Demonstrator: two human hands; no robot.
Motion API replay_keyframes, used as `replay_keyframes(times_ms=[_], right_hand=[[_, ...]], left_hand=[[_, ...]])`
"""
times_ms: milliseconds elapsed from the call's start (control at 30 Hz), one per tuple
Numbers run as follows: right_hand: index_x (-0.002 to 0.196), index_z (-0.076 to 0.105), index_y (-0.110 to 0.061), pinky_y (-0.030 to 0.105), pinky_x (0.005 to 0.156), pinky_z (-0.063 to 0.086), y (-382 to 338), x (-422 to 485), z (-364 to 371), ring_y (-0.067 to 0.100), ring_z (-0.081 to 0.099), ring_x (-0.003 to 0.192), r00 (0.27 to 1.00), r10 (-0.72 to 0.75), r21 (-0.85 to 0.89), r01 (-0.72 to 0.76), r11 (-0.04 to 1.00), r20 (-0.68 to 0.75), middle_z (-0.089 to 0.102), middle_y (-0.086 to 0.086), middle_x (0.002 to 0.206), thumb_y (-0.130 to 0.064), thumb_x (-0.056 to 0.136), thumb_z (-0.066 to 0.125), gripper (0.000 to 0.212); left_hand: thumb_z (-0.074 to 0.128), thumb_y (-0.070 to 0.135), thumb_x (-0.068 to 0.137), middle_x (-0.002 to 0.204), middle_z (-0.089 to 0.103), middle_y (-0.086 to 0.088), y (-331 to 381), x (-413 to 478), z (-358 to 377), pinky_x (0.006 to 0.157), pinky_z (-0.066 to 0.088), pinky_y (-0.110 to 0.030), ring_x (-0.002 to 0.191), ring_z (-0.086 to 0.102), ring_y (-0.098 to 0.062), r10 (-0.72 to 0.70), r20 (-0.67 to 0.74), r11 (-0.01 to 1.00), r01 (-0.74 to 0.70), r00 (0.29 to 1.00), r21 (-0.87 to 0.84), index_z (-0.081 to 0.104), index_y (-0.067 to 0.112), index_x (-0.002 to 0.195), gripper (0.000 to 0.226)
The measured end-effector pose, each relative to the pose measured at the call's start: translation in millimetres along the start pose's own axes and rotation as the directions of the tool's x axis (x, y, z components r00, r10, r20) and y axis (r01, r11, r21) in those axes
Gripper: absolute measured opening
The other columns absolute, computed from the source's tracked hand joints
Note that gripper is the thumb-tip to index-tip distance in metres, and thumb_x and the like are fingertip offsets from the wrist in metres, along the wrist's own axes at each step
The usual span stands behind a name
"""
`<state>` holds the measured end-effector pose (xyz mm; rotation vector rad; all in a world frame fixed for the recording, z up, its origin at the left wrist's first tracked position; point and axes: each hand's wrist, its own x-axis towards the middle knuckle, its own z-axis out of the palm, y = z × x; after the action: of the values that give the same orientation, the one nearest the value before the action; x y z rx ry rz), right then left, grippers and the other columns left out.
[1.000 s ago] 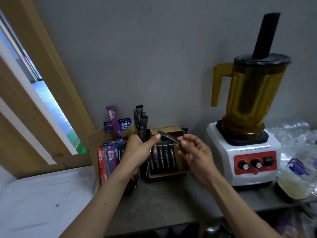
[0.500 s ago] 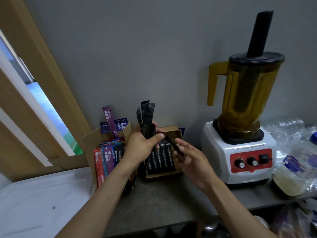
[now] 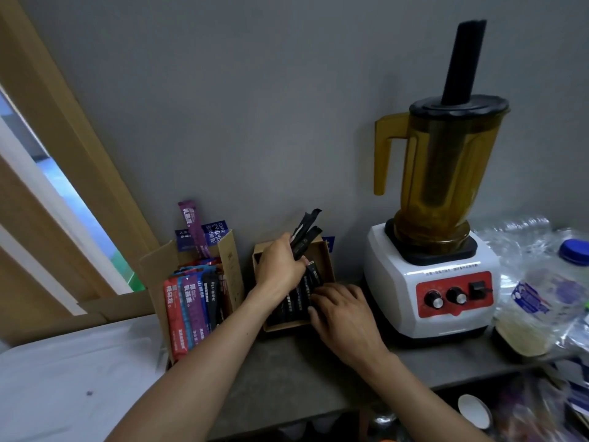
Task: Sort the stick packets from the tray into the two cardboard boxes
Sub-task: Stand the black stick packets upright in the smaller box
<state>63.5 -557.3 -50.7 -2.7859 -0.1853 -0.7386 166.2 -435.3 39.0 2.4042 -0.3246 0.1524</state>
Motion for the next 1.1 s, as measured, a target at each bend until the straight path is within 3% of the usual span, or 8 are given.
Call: replay_keyframes(times_ms=[267, 400, 500, 600, 667, 733, 900, 1100], right_hand=[[0.122, 0.072, -0.022, 0.048, 0.111, 0.043, 2.8, -15.6, 13.3, 0.015, 0.067, 0.118, 0.991, -0.049, -0.056, 0.056, 0.997, 0.122, 0.071, 0.001, 0.129, -0.062, 0.095, 0.046, 0.055], [0.124, 0.071, -0.022, 0.047, 0.112, 0.043, 3.0, -15.9, 11.4, 0.014, 0.066, 0.119, 0.991, -0.056, -0.013, 0.058, 0.998, 0.122, 0.071, 0.000, 0.129, -0.062, 0.096, 0.045, 0.055], [0.123, 0.071, -0.025, 0.045, 0.113, 0.043, 3.8, -16.9, 9.8, 0.011, 0.065, 0.119, 0.994, -0.057, 0.037, 0.054, 0.998, 0.089, 0.071, -0.004, 0.128, -0.058, 0.097, 0.047, 0.049], [0.117, 0.070, -0.032, 0.030, 0.105, 0.046, 1.7, -9.9, -1.5, -0.004, 0.062, 0.111, 0.994, 0.097, 0.276, -0.081, 0.958, -0.044, 0.070, -0.016, 0.118, -0.045, 0.100, 0.053, 0.028], [0.111, 0.070, -0.033, 0.022, 0.091, 0.053, -4.9, -0.9, -16.7, -0.004, 0.065, 0.103, 0.950, 0.313, 0.601, -0.247, 0.760, -0.005, 0.071, -0.017, 0.108, -0.041, 0.099, 0.060, 0.018], [0.107, 0.072, -0.029, 0.027, 0.082, 0.060, -12.6, 9.3, -28.3, 0.004, 0.070, 0.095, 0.925, 0.359, 0.795, -0.311, 0.521, 0.126, 0.074, -0.010, 0.099, -0.040, 0.093, 0.070, 0.018], [0.104, 0.074, -0.023, 0.024, 0.075, 0.060, -20.5, 20.0, -32.7, 0.008, 0.073, 0.086, 0.916, 0.367, 0.841, -0.324, 0.434, 0.163, 0.076, -0.003, 0.093, -0.025, 0.093, 0.074, 0.011], [0.105, 0.076, -0.013, 0.034, 0.076, 0.057, -20.7, 10.8, -27.9, 0.020, 0.072, 0.084, 0.817, 0.456, 0.919, -0.394, -0.007, 0.354, 0.079, 0.010, 0.096, -0.019, 0.093, 0.072, 0.014]], left_hand=[[0.073, 0.021, 0.092, 0.102, 0.073, 0.005, -7.4, -0.5, 16.8, 0.070, 0.050, -0.025, 0.094, 0.069, -0.015, 0.108, -0.066, 0.994, -0.106, 0.992, 0.030, 0.060, 0.024, 0.116, 0.028], [0.073, 0.027, 0.093, 0.097, 0.073, 0.008, -10.5, -3.2, 14.0, 0.068, 0.059, -0.029, 0.081, 0.073, -0.014, 0.024, -0.083, 0.990, -0.035, 0.996, -0.137, 0.057, 0.030, 0.108, 0.022], [0.073, 0.026, 0.094, 0.090, 0.073, 0.006, -9.0, -10.0, 4.2, 0.055, 0.051, -0.013, 0.062, 0.070, -0.004, -0.004, -0.096, 0.966, -0.021, 0.995, -0.259, 0.058, 0.025, 0.105, 0.019], [0.072, 0.027, 0.095, 0.081, 0.073, -0.003, -8.1, -20.3, -4.7, 0.061, 0.048, -0.007, 0.063, 0.070, -0.003, -0.017, -0.100, 0.918, -0.024, 0.995, -0.395, 0.059, 0.019, 0.111, 0.022], [0.071, 0.029, 0.096, 0.078, 0.076, -0.008, -6.8, -25.1, -10.4, 0.070, 0.052, -0.016, 0.070, 0.074, -0.006, -0.045, -0.074, 0.863, 0.001, 0.996, -0.506, 0.060, 0.017, 0.115, 0.026], [0.071, 0.028, 0.095, 0.081, 0.077, -0.010, -4.5, -27.8, -14.8, 0.074, 0.057, -0.026, 0.077, 0.076, -0.011, -0.074, -0.049, 0.808, 0.031, 0.996, -0.589, 0.060, 0.016, 0.116, 0.026], [0.074, 0.022, 0.093, 0.087, 0.077, -0.012, 2.6, -29.9, -23.6, 0.077, 0.063, -0.040, 0.083, 0.077, -0.019, -0.106, -0.029, 0.729, 0.058, 0.994, -0.682, 0.067, 0.010, 0.107, 0.020], [0.077, 0.023, 0.091, 0.088, 0.078, -0.005, 1.7, -22.5, -48.5, 0.086, 0.060, -0.037, 0.085, 0.077, -0.016, -0.095, -0.145, 0.749, -0.026, 0.985, -0.662, 0.069, 0.016, 0.103, 0.016]])
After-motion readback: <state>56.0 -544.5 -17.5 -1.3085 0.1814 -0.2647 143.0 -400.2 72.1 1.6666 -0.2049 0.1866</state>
